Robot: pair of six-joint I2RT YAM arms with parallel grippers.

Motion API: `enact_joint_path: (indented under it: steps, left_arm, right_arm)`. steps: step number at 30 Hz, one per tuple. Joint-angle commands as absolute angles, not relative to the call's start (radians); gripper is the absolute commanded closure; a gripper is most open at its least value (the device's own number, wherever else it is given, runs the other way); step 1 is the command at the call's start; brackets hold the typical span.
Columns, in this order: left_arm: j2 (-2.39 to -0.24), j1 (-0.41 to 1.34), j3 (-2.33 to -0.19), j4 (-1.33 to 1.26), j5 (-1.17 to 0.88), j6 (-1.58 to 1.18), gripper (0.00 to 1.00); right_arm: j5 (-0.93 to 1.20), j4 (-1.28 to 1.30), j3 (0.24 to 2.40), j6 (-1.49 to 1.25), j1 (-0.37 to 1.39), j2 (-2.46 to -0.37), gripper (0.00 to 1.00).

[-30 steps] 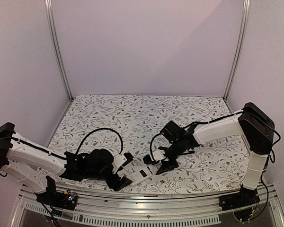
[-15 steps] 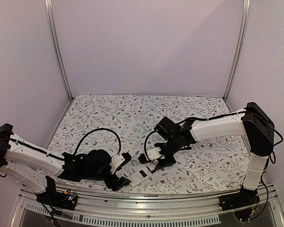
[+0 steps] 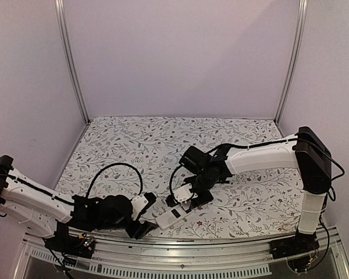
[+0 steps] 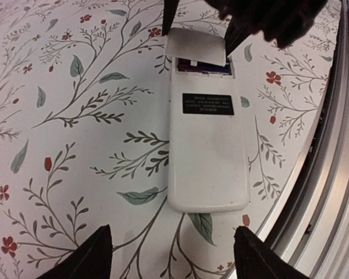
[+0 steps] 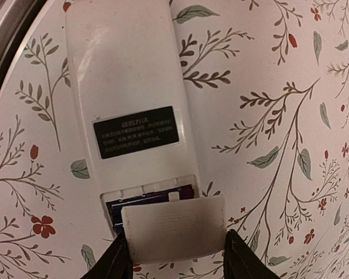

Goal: Load the batteries into the remote control
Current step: Pick up the battery cover from the remote control without the battery cover.

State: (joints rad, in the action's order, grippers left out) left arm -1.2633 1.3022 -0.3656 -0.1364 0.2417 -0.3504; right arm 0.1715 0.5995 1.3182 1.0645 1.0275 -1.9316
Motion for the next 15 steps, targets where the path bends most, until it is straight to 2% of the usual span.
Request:
enact_joint_path:
  steps: [1,4,15]
  left_arm:
    - [-1.294,1.329,-0.350,-0.141,0.355,-0.418,0.32]
    - [-1.289,1.337,-0.336,-0.163,0.352,-0.406,0.36]
    - [-1.338,1.347,-0.335,-0.218,0.342,-0.362,0.37]
  right_arm:
    - [0.128,0.654,1.337,1.080,1.050,-1.959,0.58]
    - [0.114,0.666,1.330,1.081,1.053,-1.952,0.58]
    - [0.095,0.664,1.335,1.063,1.074,-1.960,0.58]
